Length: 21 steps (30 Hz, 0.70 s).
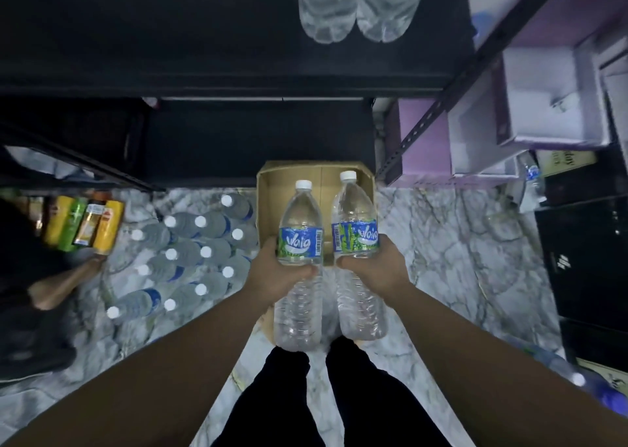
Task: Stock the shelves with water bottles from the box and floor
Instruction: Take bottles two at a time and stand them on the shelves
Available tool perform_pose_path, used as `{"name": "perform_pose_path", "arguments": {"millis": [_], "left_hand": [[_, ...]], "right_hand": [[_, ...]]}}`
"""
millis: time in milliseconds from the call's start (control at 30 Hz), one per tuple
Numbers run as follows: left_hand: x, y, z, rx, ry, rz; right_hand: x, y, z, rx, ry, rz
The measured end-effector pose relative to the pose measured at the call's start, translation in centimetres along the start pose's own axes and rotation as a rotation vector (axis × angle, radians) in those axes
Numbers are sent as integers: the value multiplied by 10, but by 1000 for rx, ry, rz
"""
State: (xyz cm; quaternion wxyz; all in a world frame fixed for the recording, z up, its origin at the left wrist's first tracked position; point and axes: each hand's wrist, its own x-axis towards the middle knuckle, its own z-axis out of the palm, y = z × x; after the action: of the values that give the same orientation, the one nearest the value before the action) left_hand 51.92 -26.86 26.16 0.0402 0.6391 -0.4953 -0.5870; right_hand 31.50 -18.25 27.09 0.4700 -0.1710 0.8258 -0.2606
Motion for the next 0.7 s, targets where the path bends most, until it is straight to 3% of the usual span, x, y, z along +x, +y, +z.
{"name": "perform_pose_path", "arguments": {"millis": [400,700], "left_hand": [[-102,126,-59,-173,60,280],[-135,208,-106,-237,183,509]], "right_hand": [[-79,-125,-86,106,-44,-372],[-101,-223,-108,163,-31,-600]]}}
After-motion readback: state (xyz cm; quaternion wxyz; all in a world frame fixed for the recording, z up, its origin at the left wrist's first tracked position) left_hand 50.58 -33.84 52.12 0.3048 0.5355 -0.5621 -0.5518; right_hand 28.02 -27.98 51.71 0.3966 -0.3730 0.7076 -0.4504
